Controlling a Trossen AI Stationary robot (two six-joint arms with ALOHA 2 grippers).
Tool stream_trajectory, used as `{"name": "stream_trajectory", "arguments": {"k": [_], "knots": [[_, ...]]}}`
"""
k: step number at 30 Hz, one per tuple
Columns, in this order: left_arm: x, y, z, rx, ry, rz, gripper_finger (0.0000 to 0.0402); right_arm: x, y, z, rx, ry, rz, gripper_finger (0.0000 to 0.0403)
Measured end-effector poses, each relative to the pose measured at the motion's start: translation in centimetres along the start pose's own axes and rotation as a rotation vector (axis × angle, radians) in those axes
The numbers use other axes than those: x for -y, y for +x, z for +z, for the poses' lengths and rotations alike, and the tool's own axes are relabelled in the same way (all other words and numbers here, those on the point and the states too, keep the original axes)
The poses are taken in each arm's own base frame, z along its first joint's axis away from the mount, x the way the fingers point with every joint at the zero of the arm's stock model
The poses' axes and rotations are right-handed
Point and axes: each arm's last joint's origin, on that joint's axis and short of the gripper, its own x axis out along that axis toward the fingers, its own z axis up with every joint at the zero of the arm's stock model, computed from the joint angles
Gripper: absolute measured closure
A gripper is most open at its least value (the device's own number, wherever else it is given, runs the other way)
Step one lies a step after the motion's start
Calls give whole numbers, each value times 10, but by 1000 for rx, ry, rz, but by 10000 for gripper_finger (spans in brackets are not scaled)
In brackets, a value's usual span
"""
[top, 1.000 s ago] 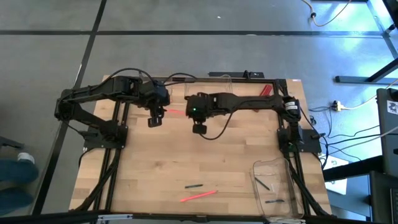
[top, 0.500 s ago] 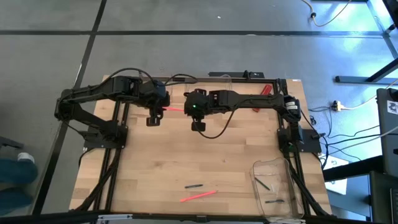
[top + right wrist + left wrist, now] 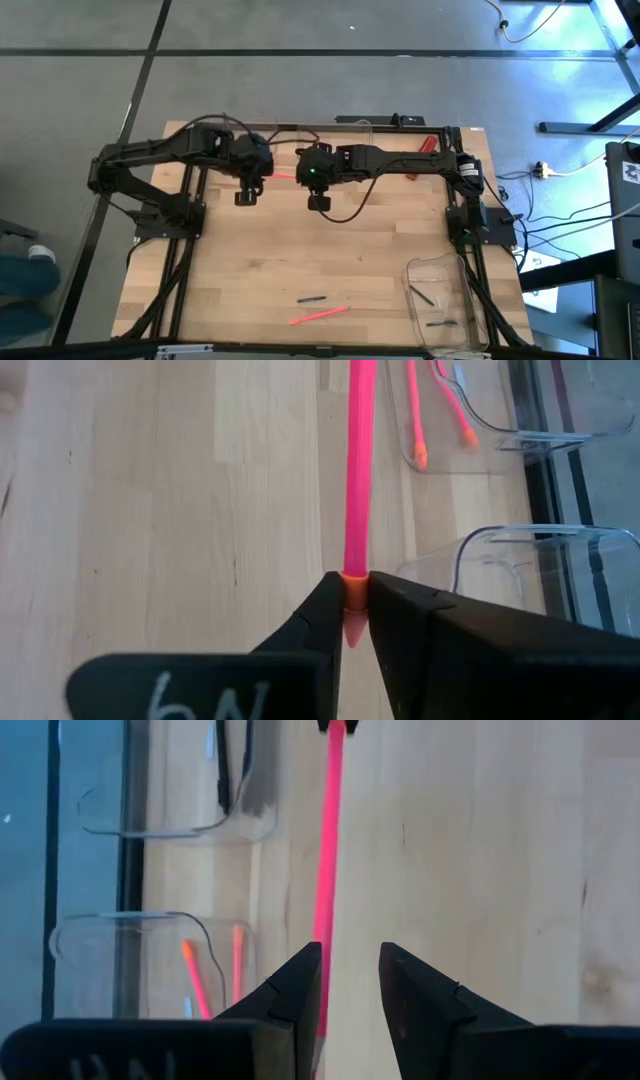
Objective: Sort crayons/erasers/pens/pencils in bins
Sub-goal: Put the pink pencil into the top left transparent bin
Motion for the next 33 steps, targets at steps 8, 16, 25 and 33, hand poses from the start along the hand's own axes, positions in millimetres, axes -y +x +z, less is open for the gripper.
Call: {"name": "stream_trajectory", "arguments": {"k": [8,16,25,33], "knots": [[1,14,-5,-51,16,62,305,0,0,0,0,0,0,360],[2,16,-6,-50,16,63,313,0,0,0,0,2,0,360],[2,16,-6,-52,21,57,393,0,0,0,0,2,1,360],[2,16,-6,-49,15,36,396,0,0,0,-2,4,1,348]]}}
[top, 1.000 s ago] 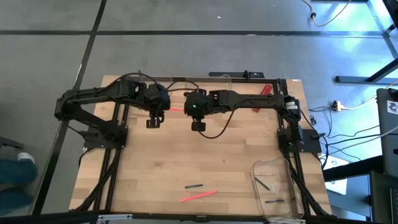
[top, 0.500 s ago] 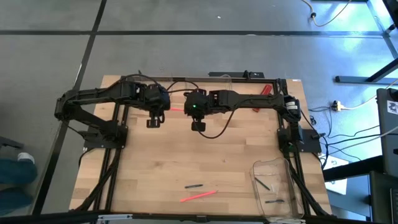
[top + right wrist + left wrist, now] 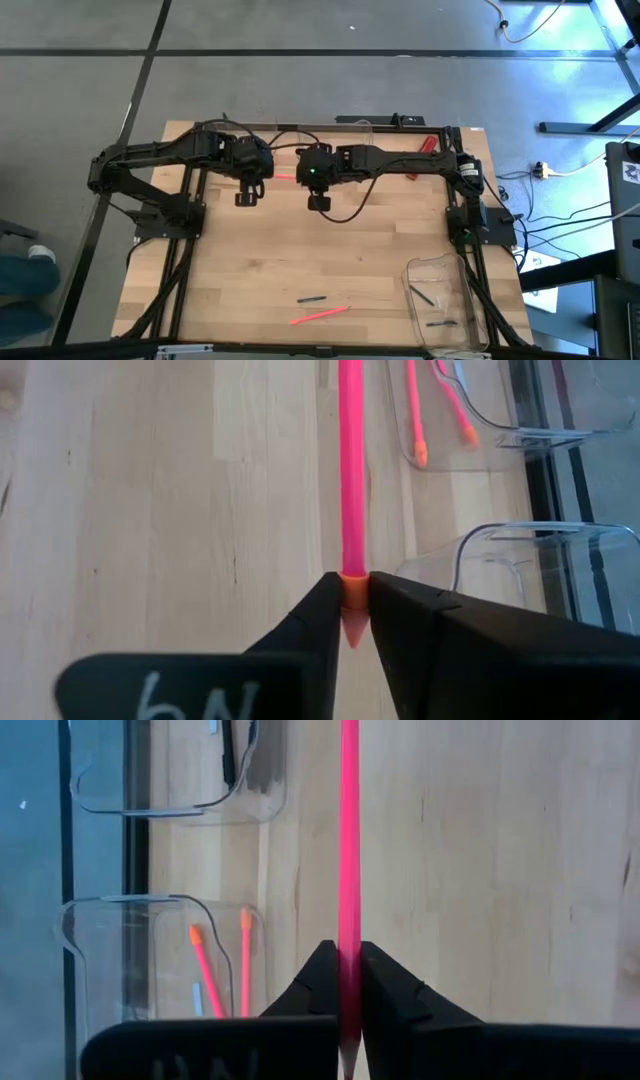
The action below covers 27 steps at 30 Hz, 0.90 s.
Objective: Sort crayons/erasers/pens/pencils in bins
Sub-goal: Put the pink pencil into the top left transparent bin
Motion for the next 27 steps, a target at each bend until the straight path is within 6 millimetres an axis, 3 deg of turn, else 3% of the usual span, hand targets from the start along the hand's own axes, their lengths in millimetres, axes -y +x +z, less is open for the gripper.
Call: {"name": "stream_trajectory", "arguments": {"k": [14,22,27], "knots": [[-8,2,-6,-54,-86,10,397,6,-3,1,5,72,-8,246],[-37,3,-23,-155,-233,106,396,19,-28,16,56,87,-22,236],[-62,5,-41,-261,-386,182,396,24,-32,18,67,95,-30,236]]}}
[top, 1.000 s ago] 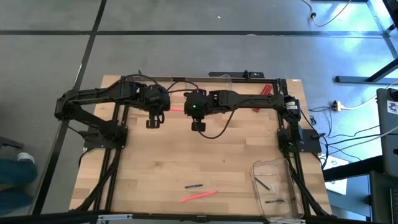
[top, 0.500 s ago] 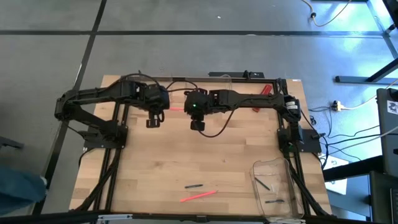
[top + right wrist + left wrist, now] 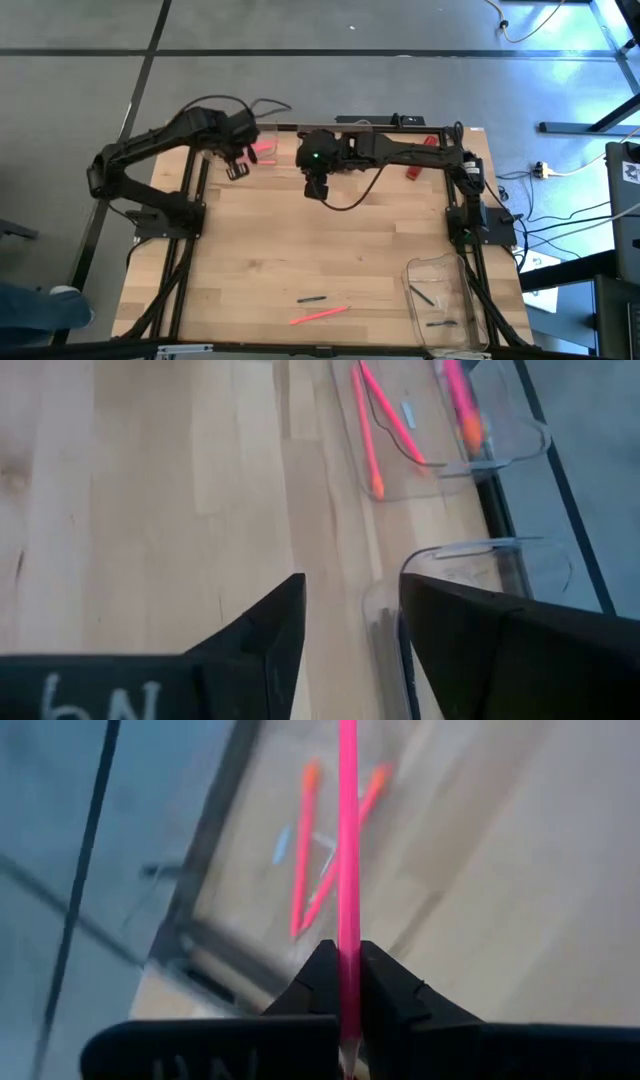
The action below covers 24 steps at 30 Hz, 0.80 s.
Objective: Sort crayons/erasers/pens/pencils in bins
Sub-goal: Put the pink pencil into the top left transparent bin
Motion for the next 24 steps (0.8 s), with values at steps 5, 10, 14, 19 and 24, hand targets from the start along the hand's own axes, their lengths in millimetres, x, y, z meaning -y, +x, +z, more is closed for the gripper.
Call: {"name": "stream_trajectory", "arguments": {"k": [5,10,14,19,24], "knots": [[-26,8,-4,-43,-171,31,396,3,1,-1,-4,2,-4,236],[-45,18,-5,-88,-260,49,396,6,2,-1,-3,4,-9,236],[-54,31,-8,-133,-303,38,396,12,3,-2,-6,14,-18,236],[-55,63,-14,-145,-310,-54,397,19,4,-3,-9,29,-27,236],[-48,91,-16,-102,-272,-137,397,25,5,-4,-12,40,-36,236]]}}
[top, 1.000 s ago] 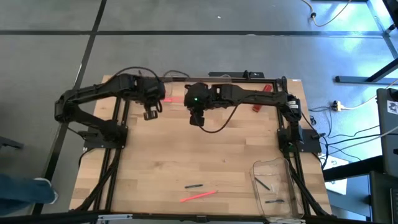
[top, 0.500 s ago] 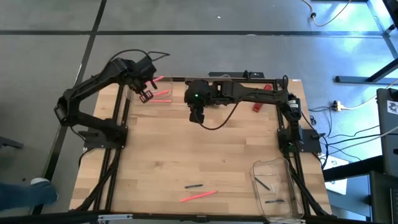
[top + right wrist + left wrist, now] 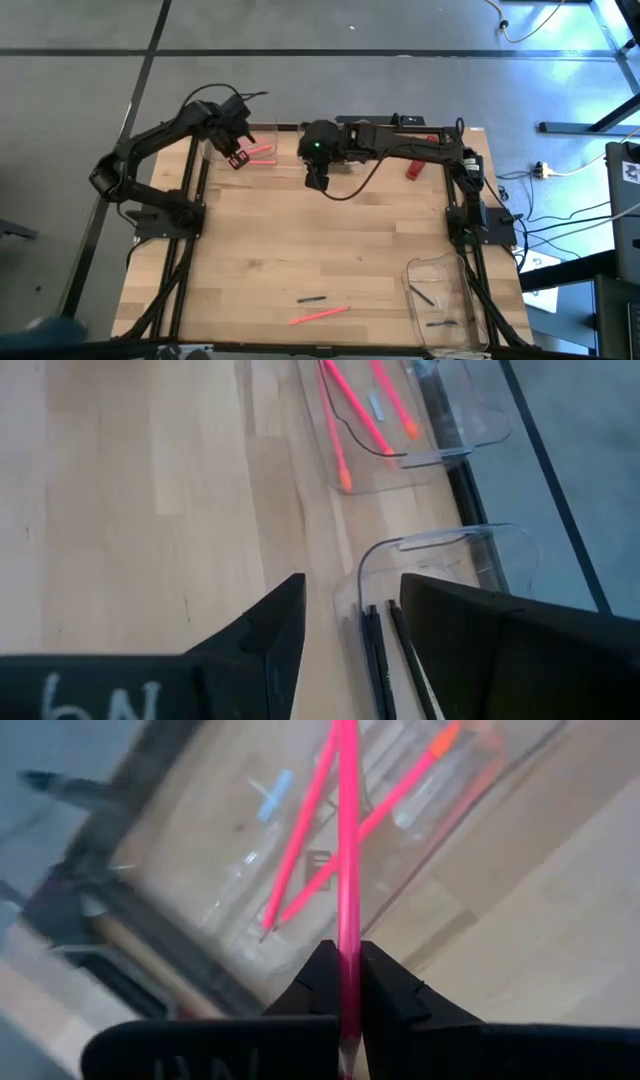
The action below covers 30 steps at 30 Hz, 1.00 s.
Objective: Sort crayons/erasers/pens/pencils in bins
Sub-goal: Put the pink pencil into the top left transparent bin, then put the green crayon into the bottom transparent bin
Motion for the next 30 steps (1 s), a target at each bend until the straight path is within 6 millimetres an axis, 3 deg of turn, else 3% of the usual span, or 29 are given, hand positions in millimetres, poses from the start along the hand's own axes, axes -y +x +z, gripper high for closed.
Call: {"name": "stream_trajectory", "arguments": {"k": [13,25,30], "knots": [[6,41,-11,-3,9,5,393,6,1,1,19,15,-11,236],[5,44,-11,9,11,58,315,6,2,2,25,16,-11,236],[3,43,-11,7,2,103,302,6,2,2,24,16,-11,236]]}}
